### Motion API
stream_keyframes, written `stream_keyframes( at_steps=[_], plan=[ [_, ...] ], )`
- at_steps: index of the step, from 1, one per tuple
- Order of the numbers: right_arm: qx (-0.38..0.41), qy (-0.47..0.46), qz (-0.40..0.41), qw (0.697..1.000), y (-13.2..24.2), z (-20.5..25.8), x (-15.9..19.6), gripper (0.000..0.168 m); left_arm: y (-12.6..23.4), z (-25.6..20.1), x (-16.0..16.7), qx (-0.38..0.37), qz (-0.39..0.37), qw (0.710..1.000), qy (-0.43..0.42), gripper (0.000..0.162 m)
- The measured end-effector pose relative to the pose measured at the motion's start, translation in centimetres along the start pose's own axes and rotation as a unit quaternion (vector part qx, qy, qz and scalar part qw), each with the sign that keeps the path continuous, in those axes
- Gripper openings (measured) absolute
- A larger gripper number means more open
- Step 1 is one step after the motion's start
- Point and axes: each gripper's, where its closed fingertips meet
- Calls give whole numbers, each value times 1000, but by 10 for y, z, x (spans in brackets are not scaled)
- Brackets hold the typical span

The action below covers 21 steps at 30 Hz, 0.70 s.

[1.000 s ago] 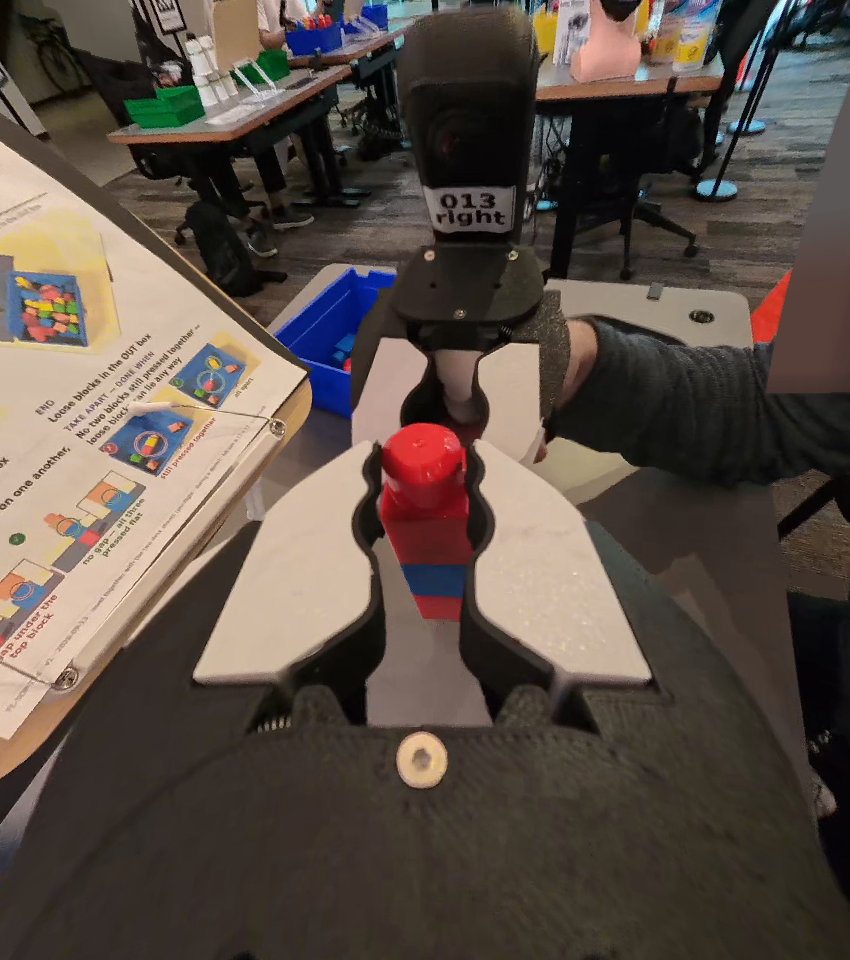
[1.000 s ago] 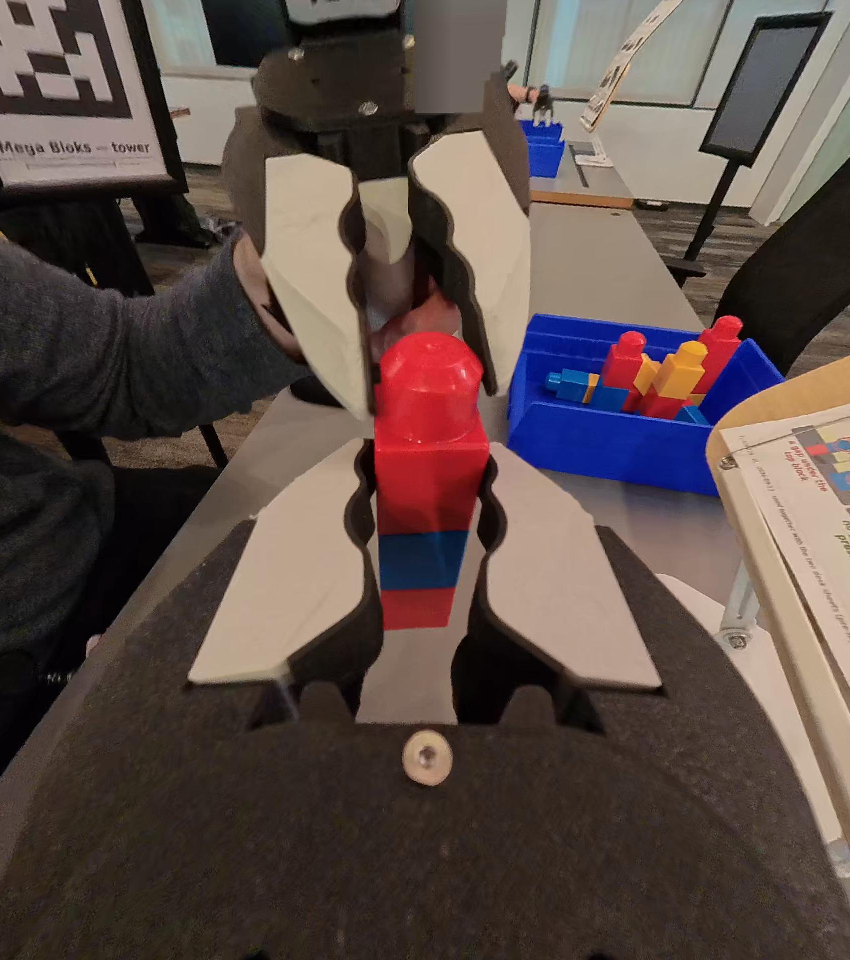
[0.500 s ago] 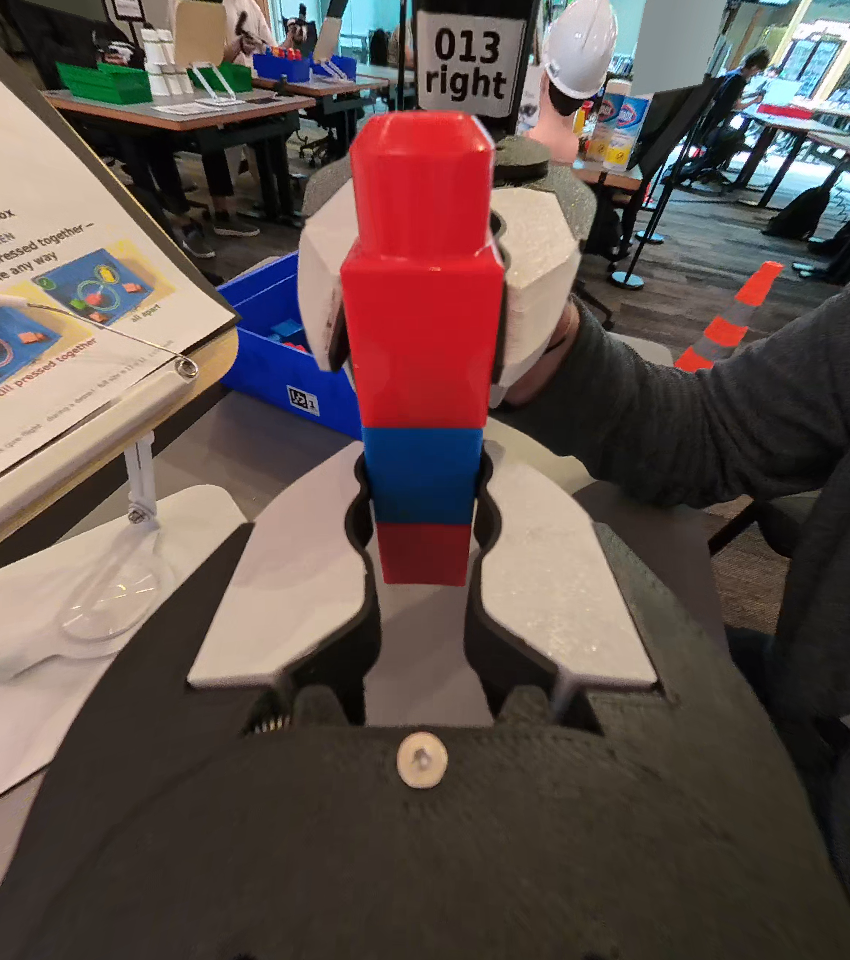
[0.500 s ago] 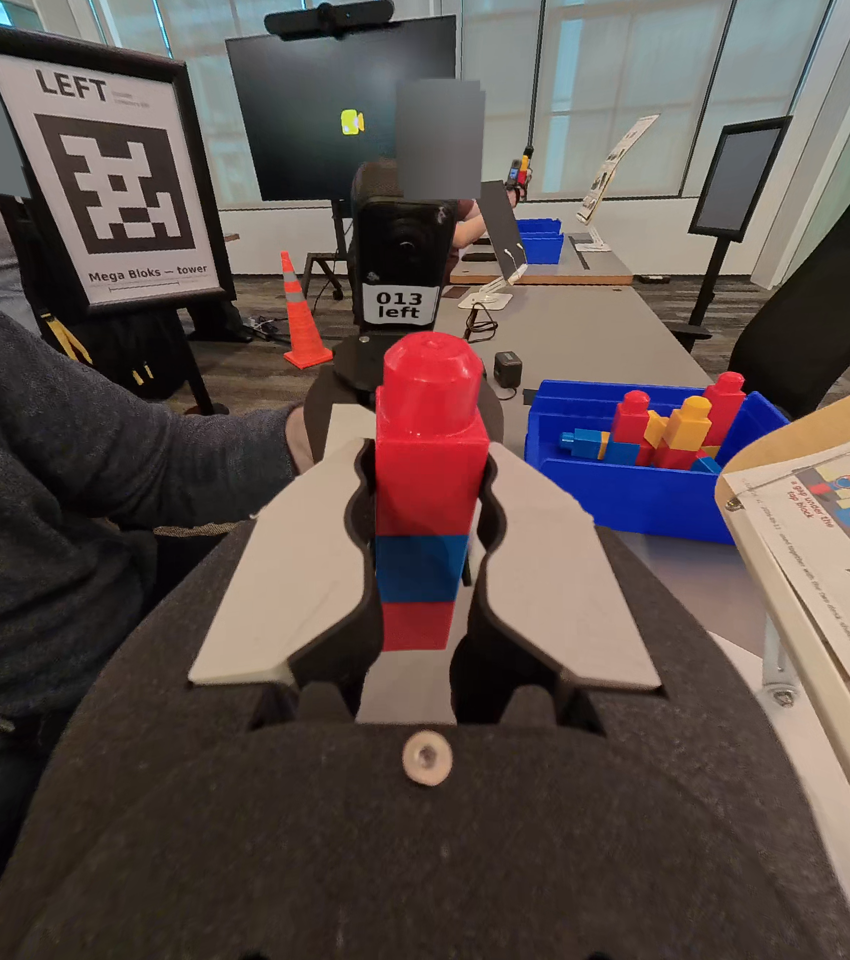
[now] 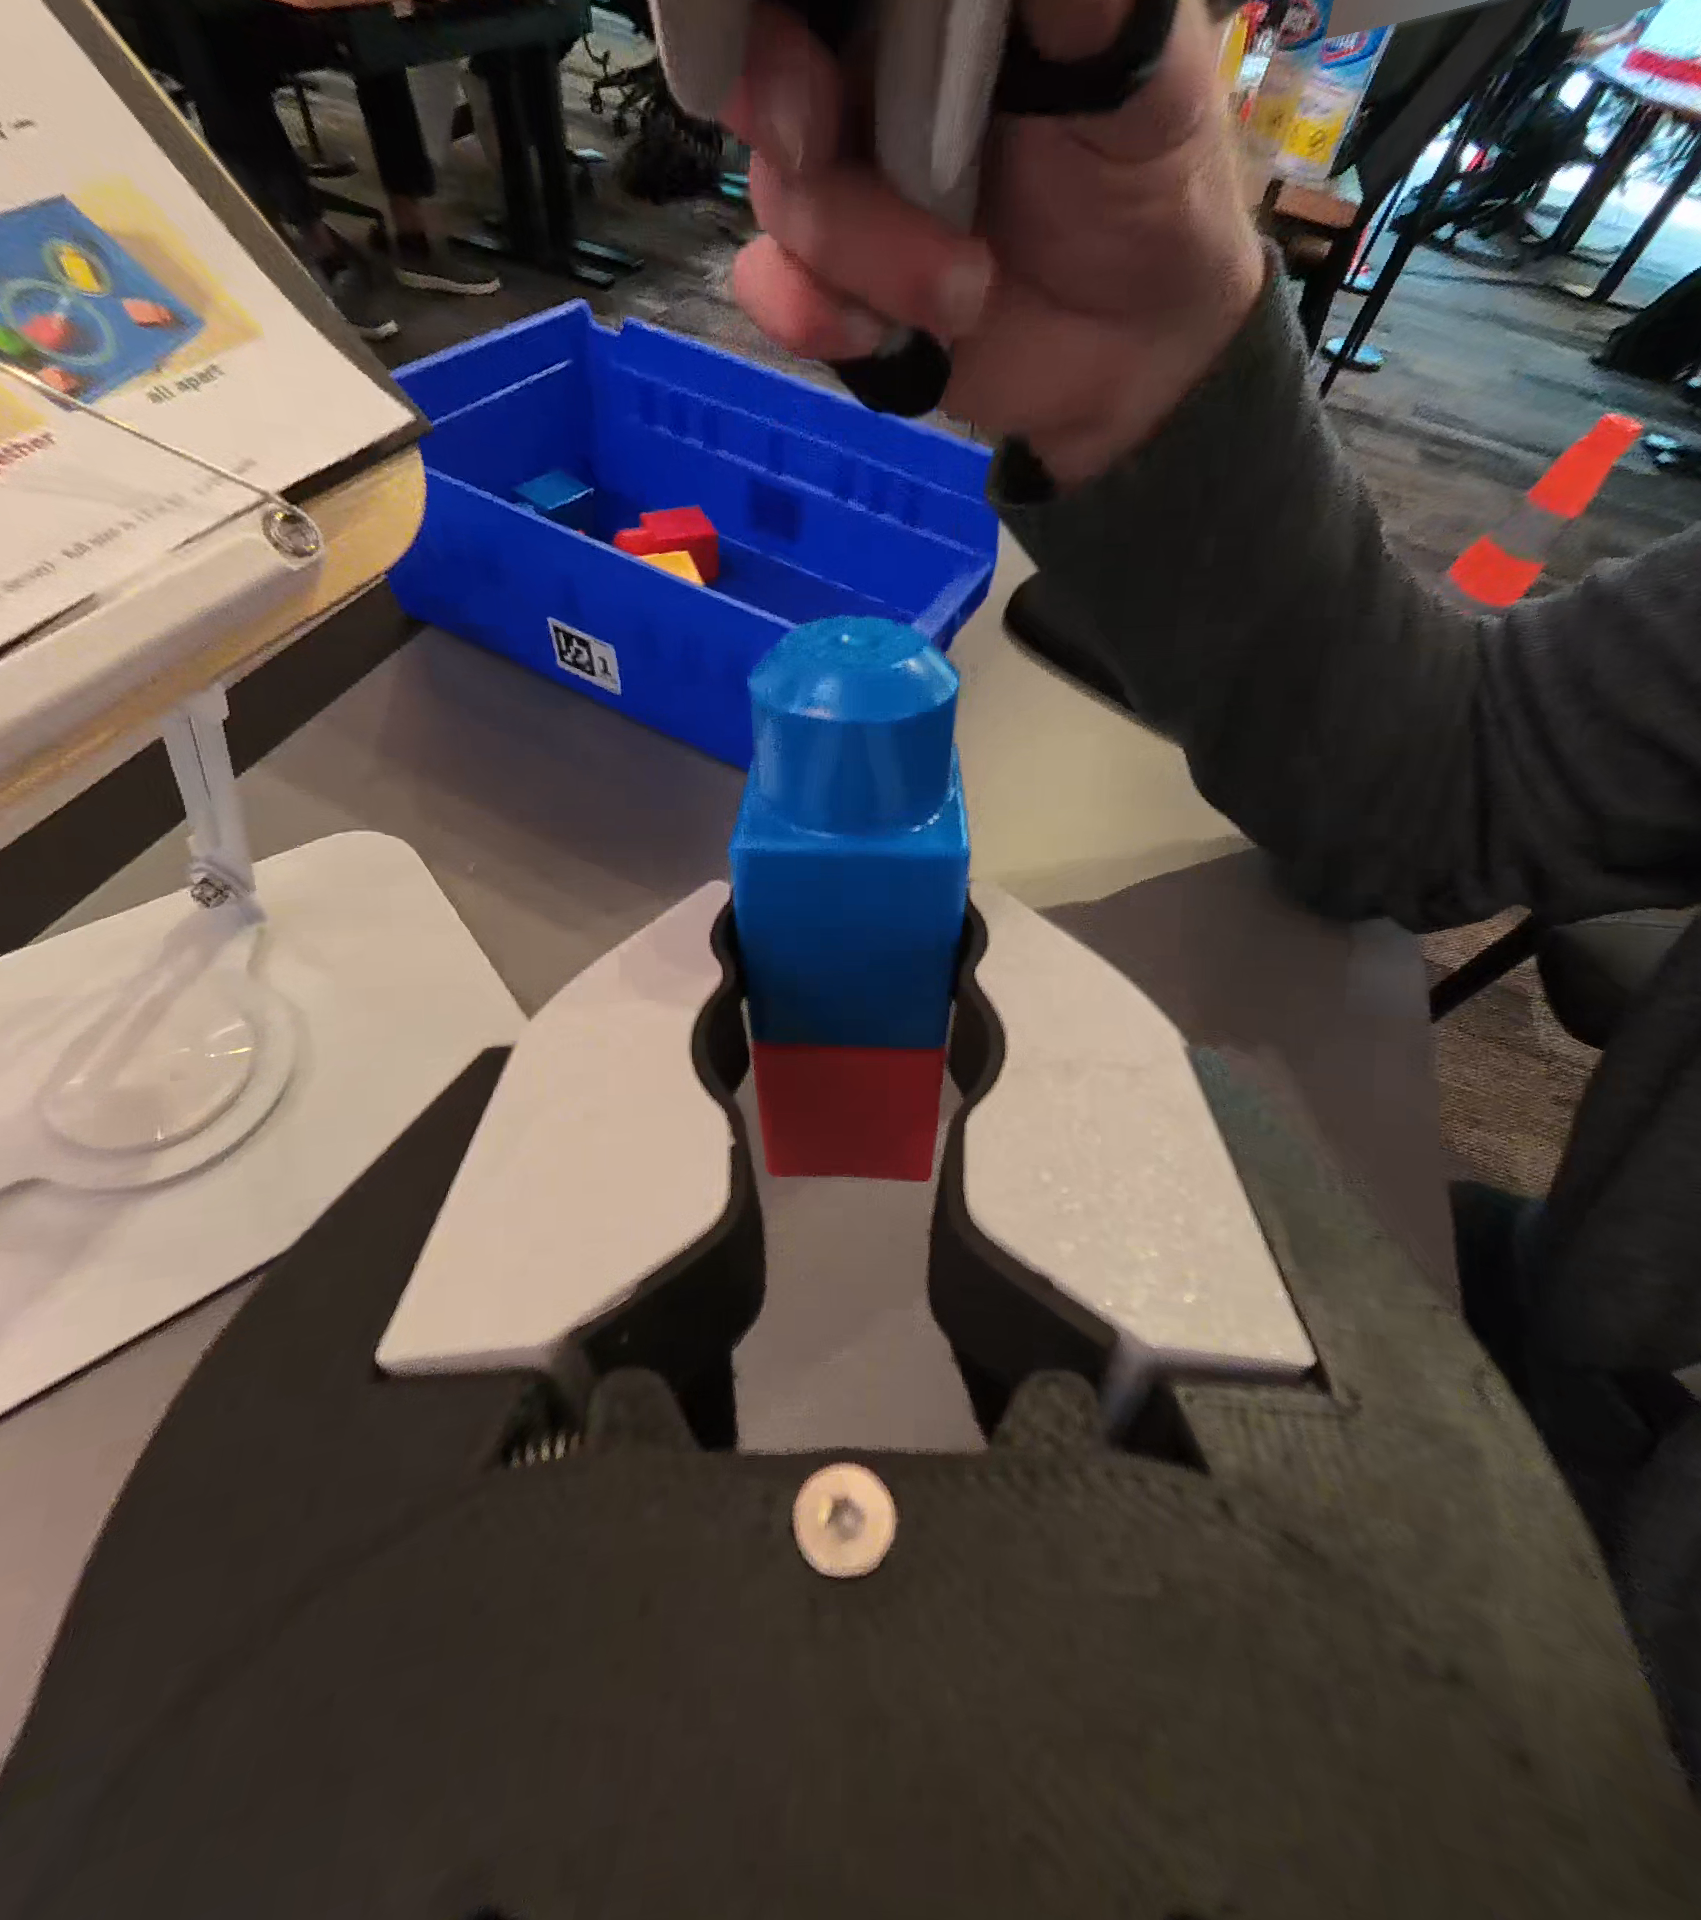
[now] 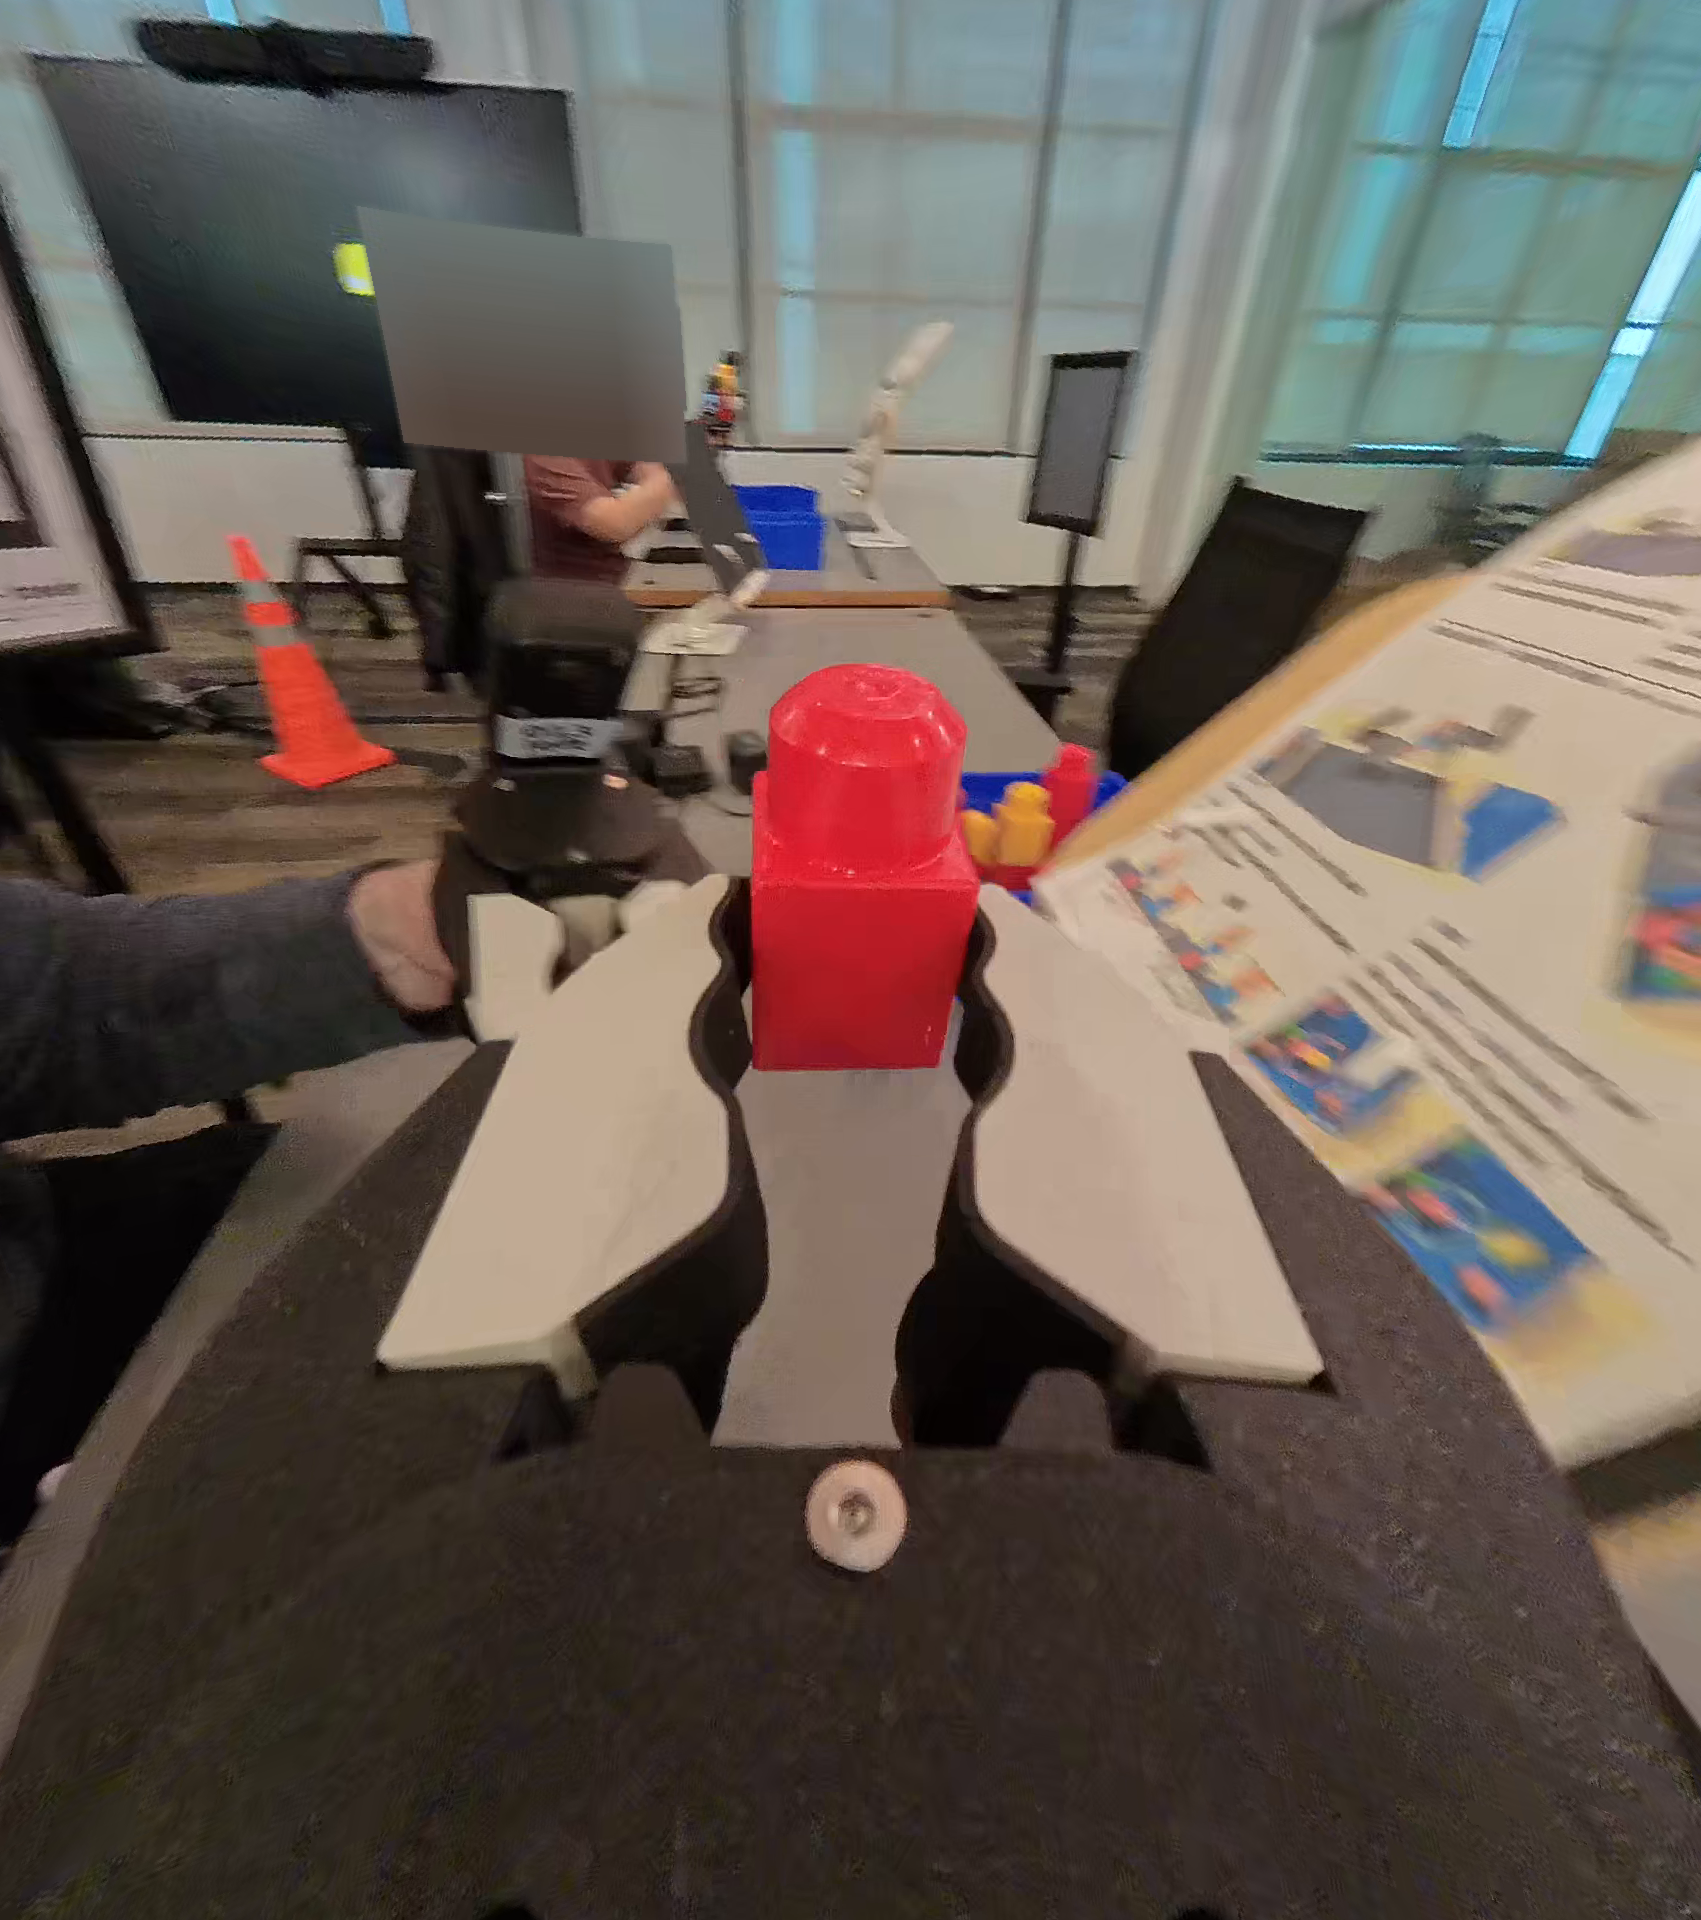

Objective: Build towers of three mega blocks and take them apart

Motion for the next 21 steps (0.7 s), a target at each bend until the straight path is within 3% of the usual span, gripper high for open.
stream_keyframes(
  at_steps=[4,7,10,14,17,21],
  plan=[
    [134,-24,63,989,59,-66,22,37,0,5,0,-9,7,1000,-2,36],
    [245,-36,116,962,115,-112,47,37,-2,-1,-1,1,2,1000,-8,36],
    [285,-93,146,943,156,-134,73,38,-6,-1,0,-1,7,1000,-12,36],
    [363,-113,158,911,194,-157,85,55,-11,-1,-2,3,-1,1000,-5,35],
    [360,-78,165,915,185,-151,74,54,-15,1,-3,-3,-4,1000,-5,36],
    [183,-33,122,975,110,-93,45,50,-16,4,-8,-10,-16,1000,-1,36]
  ],
)
Point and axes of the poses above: each gripper's, where its closed fingertips meet, y back along the fingers, x out of its underside, z = x × y across the jaws, and after that the axes turned 6 degrees about -z, right-handed
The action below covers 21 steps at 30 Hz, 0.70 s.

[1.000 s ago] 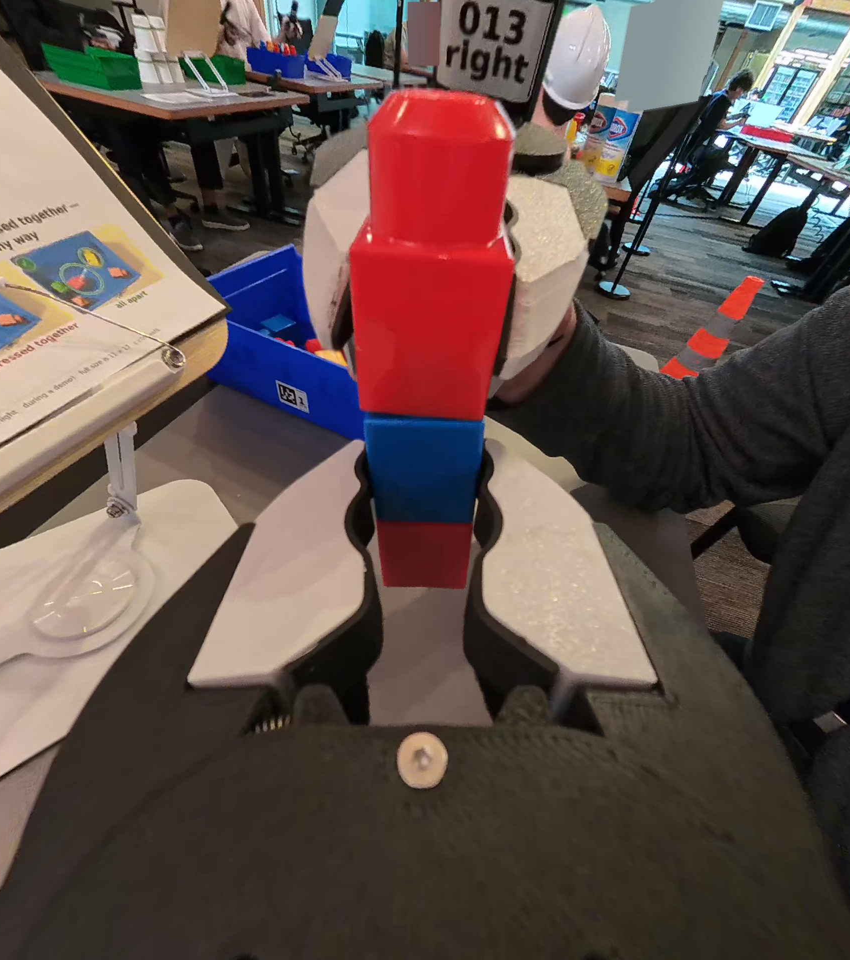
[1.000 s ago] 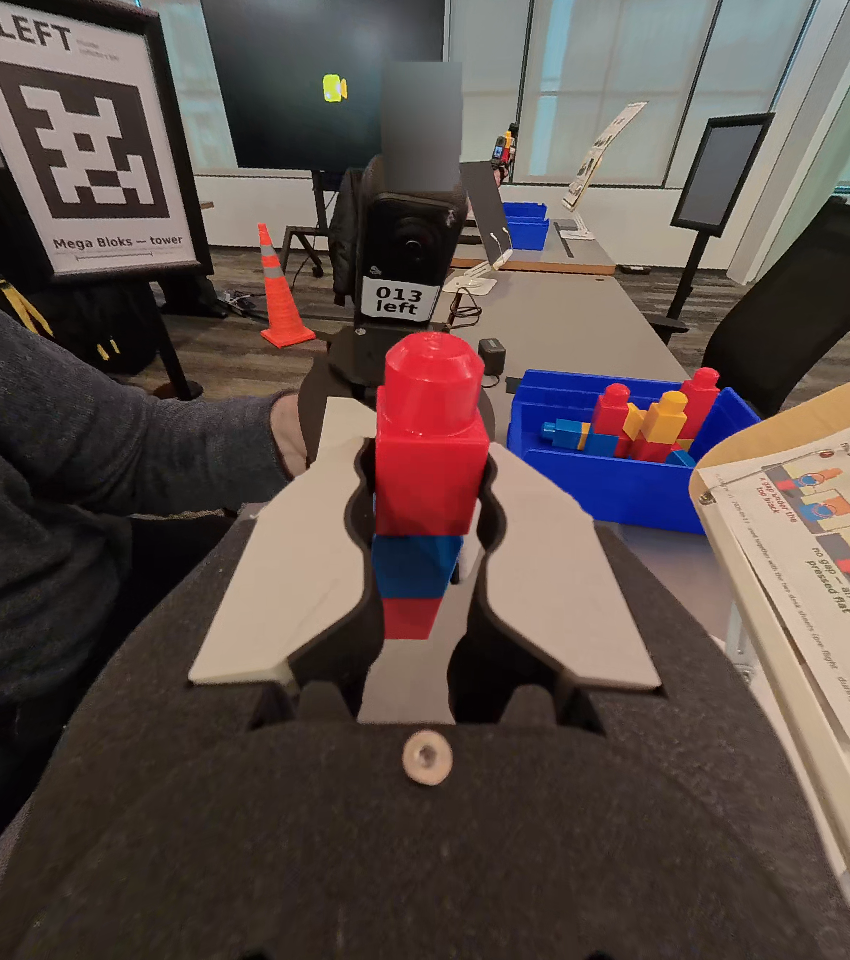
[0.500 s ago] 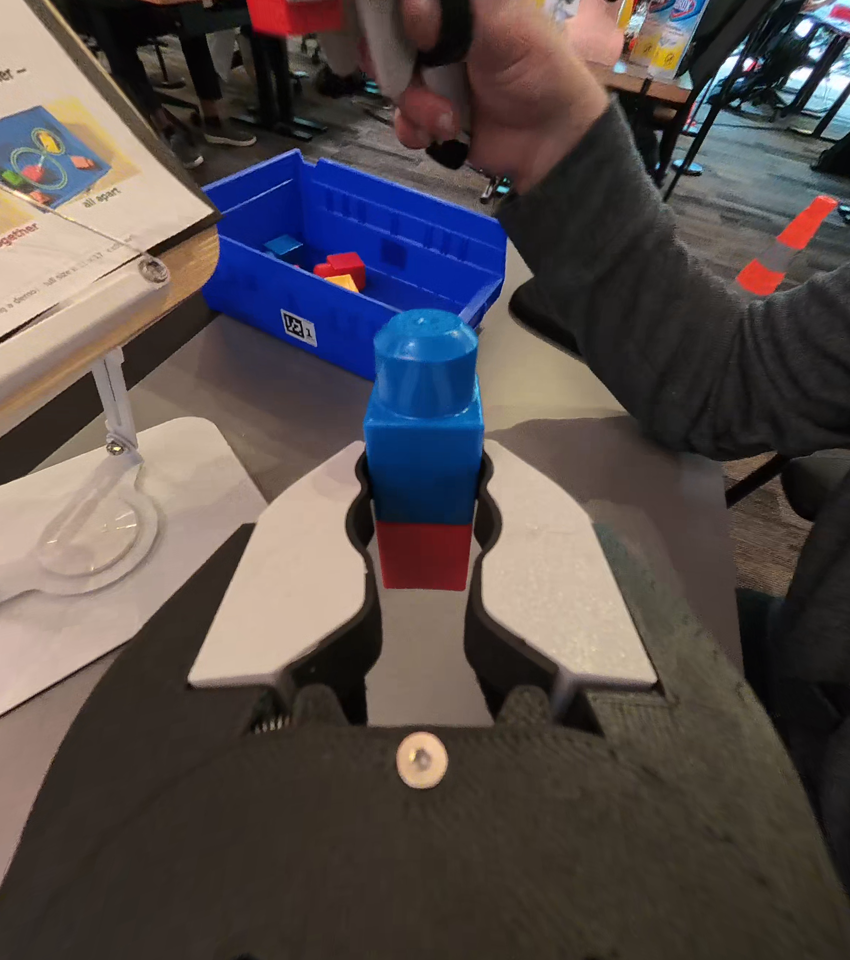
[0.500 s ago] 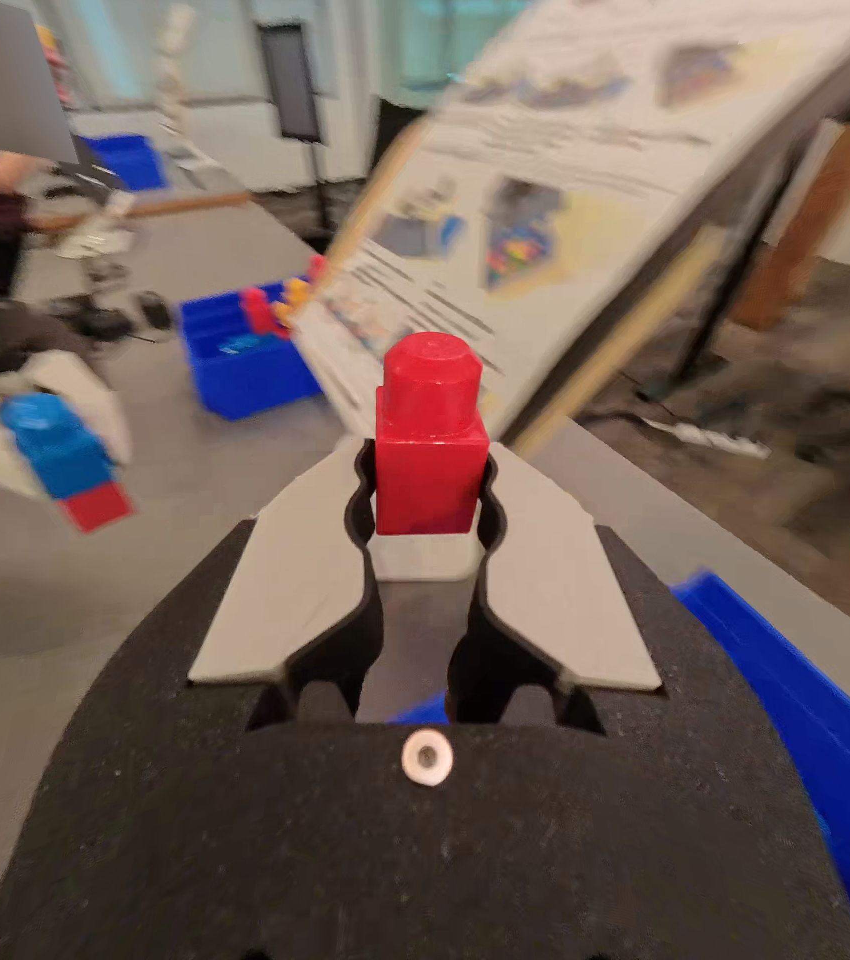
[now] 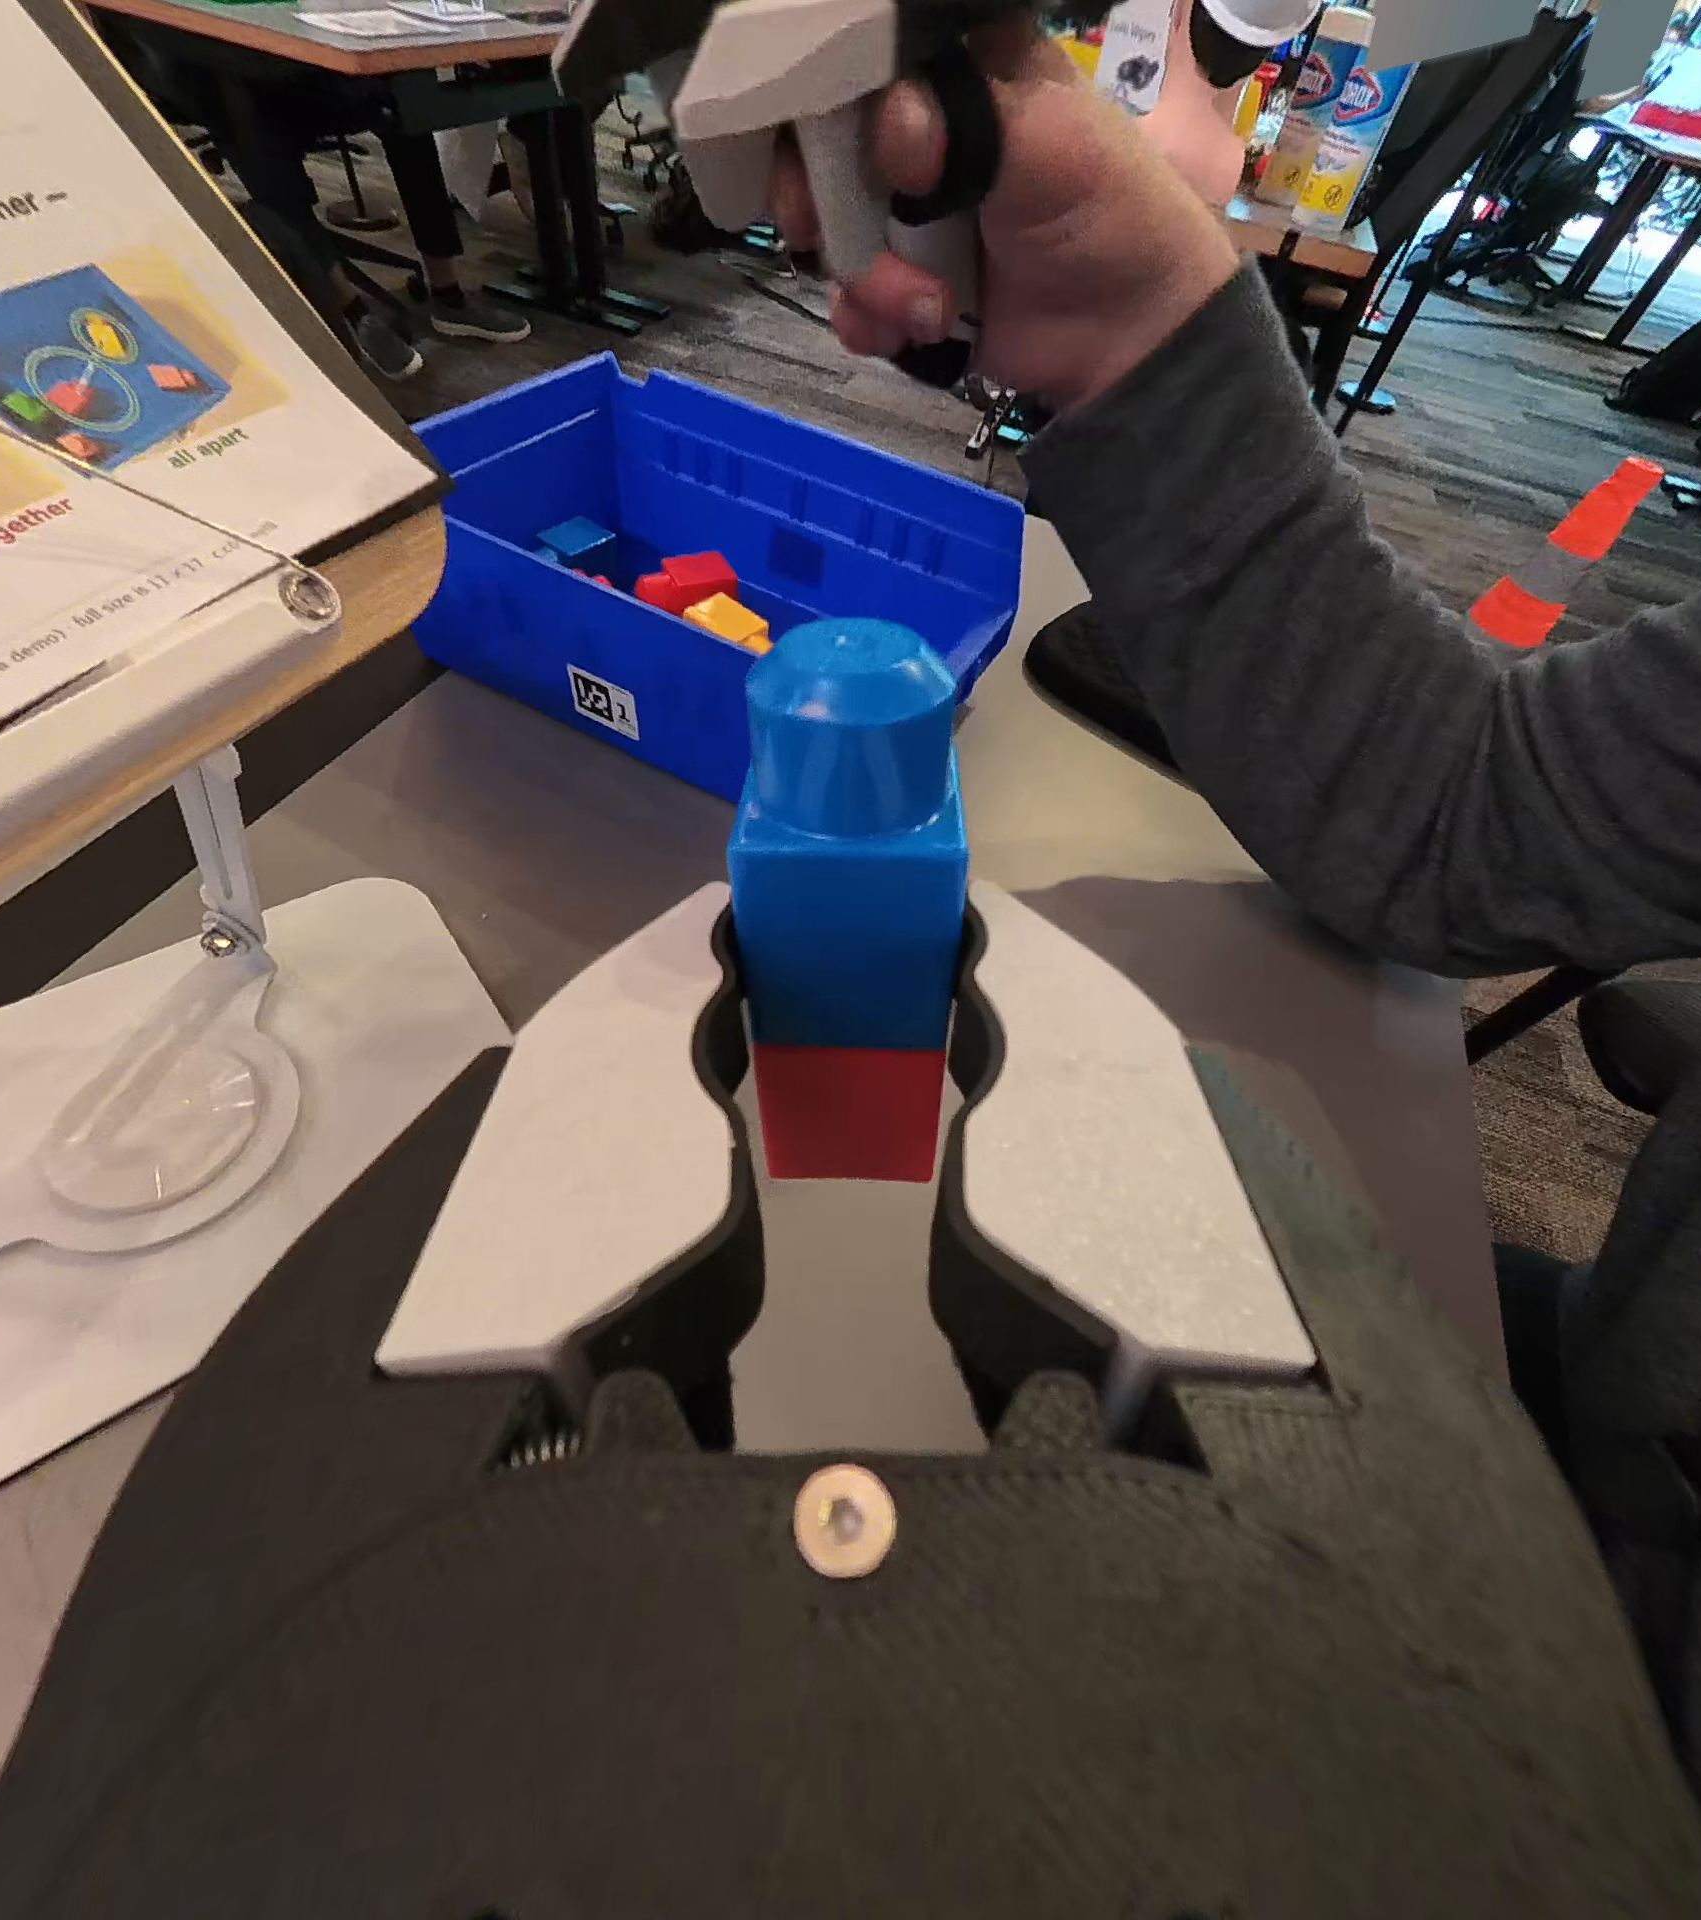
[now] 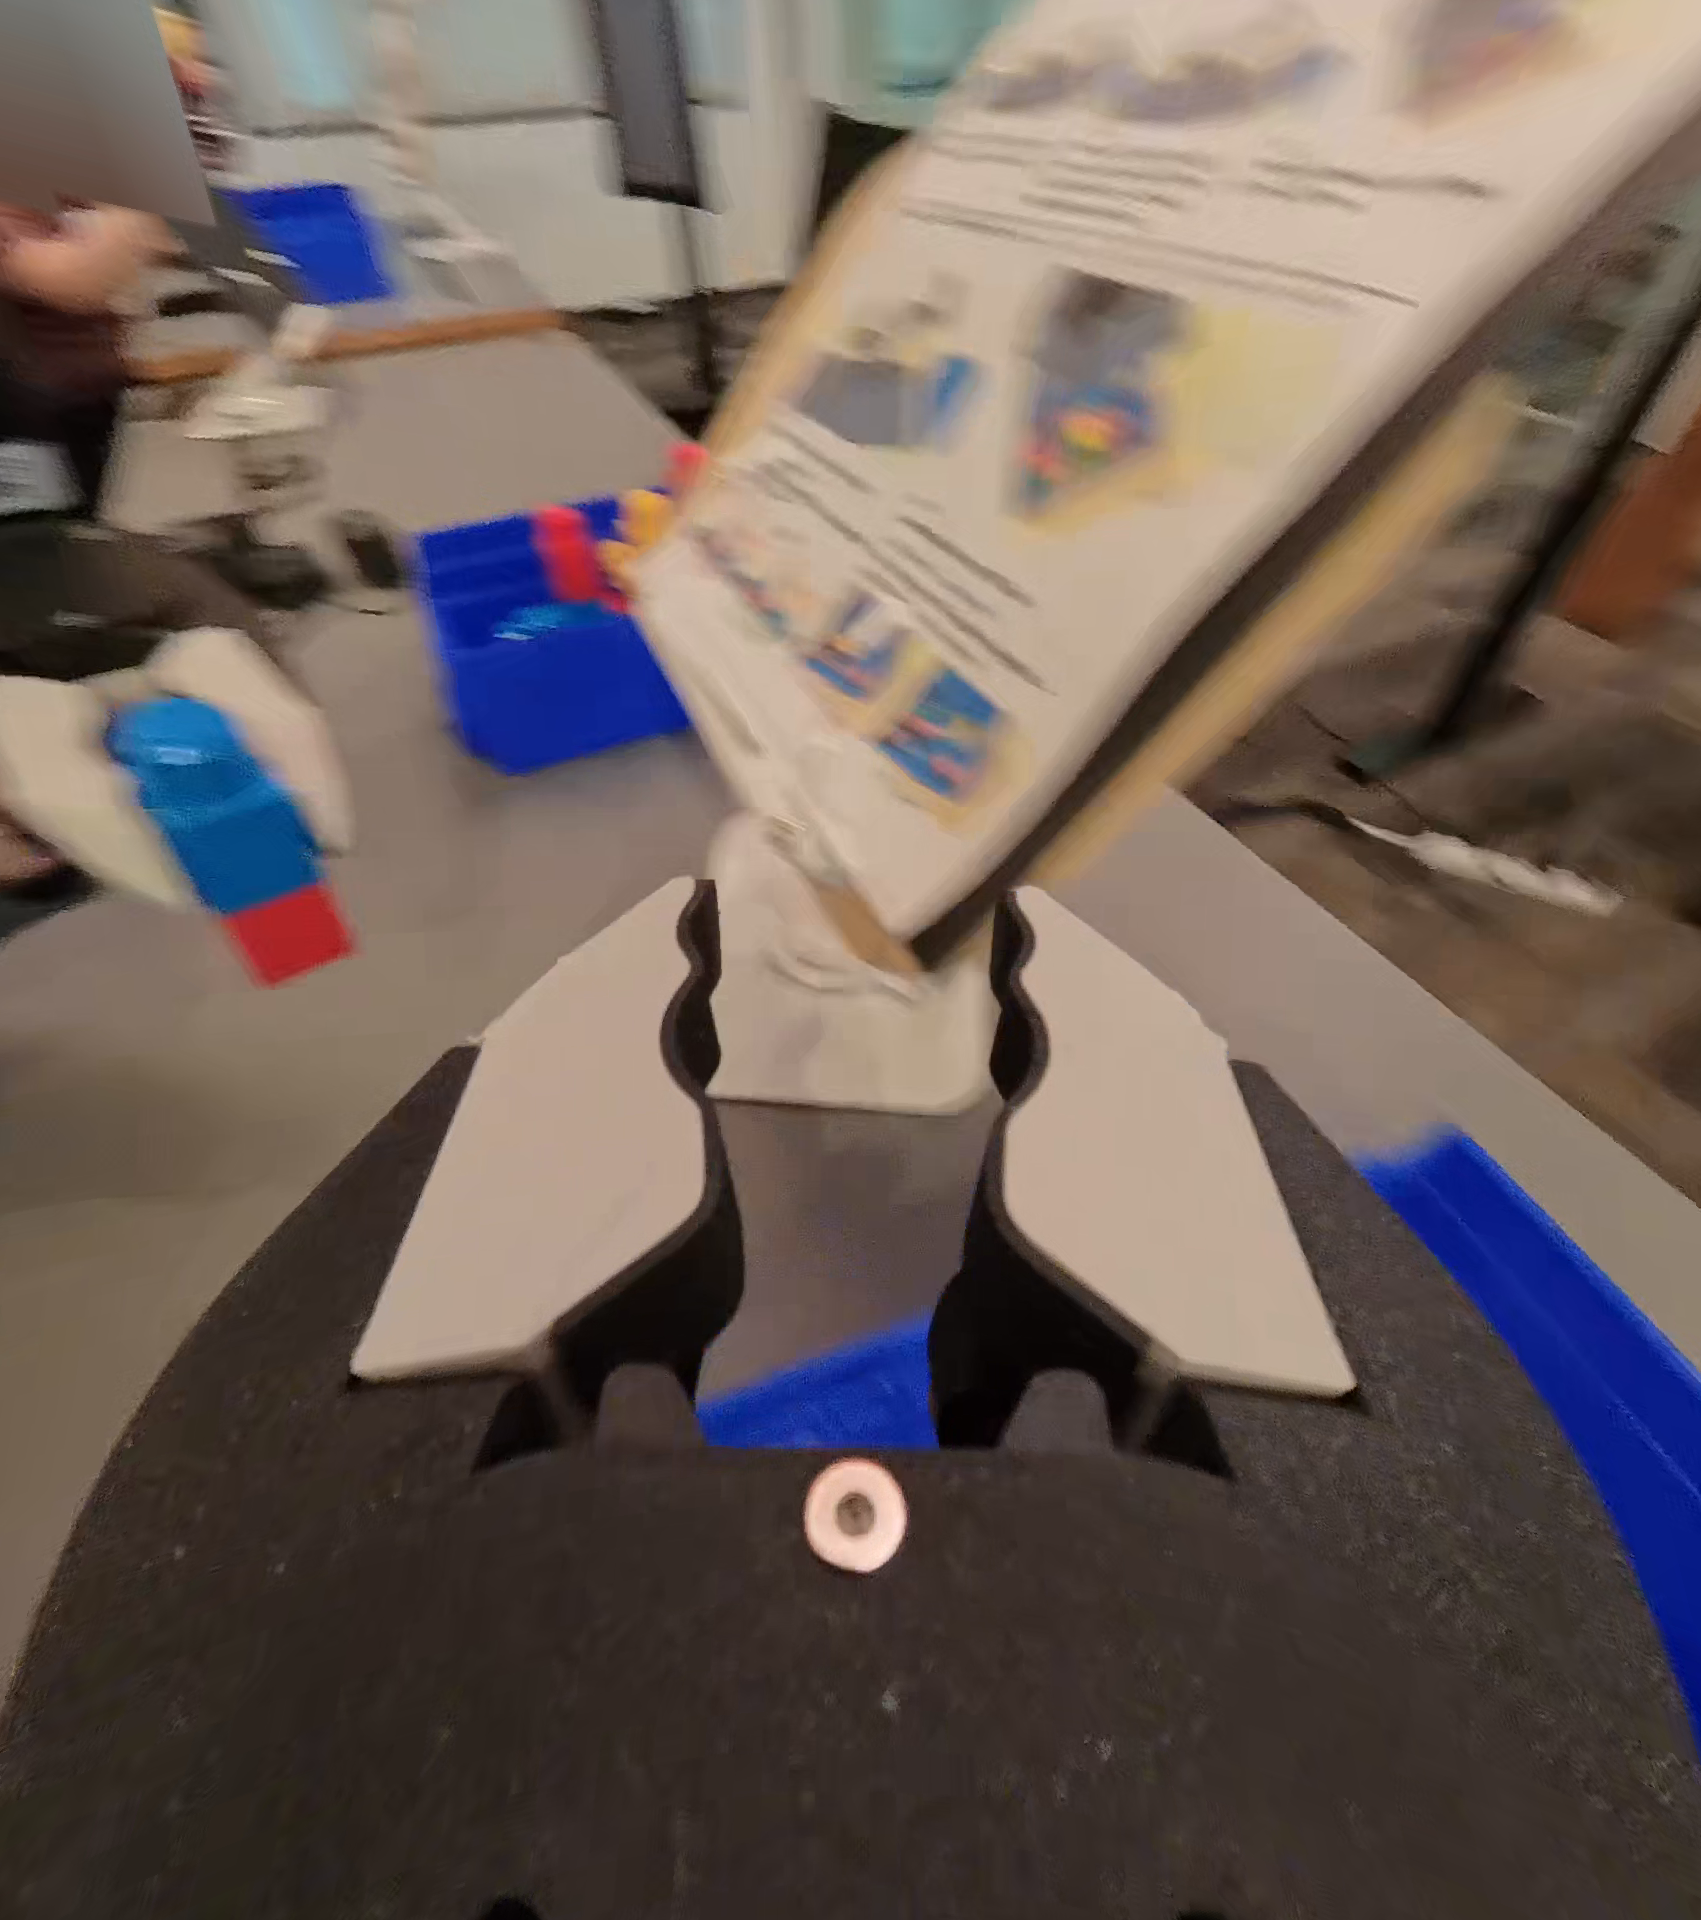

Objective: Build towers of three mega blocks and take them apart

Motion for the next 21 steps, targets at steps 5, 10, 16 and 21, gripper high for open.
stream_keyframes(
  at_steps=[5,10,16,21],
  plan=[
    [-214,41,-15,976,-49,116,-18,51,1,-2,-10,-2,-14,1000,-8,36],
    [-310,50,17,949,-82,179,-4,50,4,-7,-16,3,-15,1000,-22,36],
    [-355,35,19,934,-96,203,4,42,2,-9,-16,0,-13,999,-32,35],
    [-363,36,4,931,-95,207,0,30,4,-8,-20,-2,-33,999,-36,35]
  ],
)
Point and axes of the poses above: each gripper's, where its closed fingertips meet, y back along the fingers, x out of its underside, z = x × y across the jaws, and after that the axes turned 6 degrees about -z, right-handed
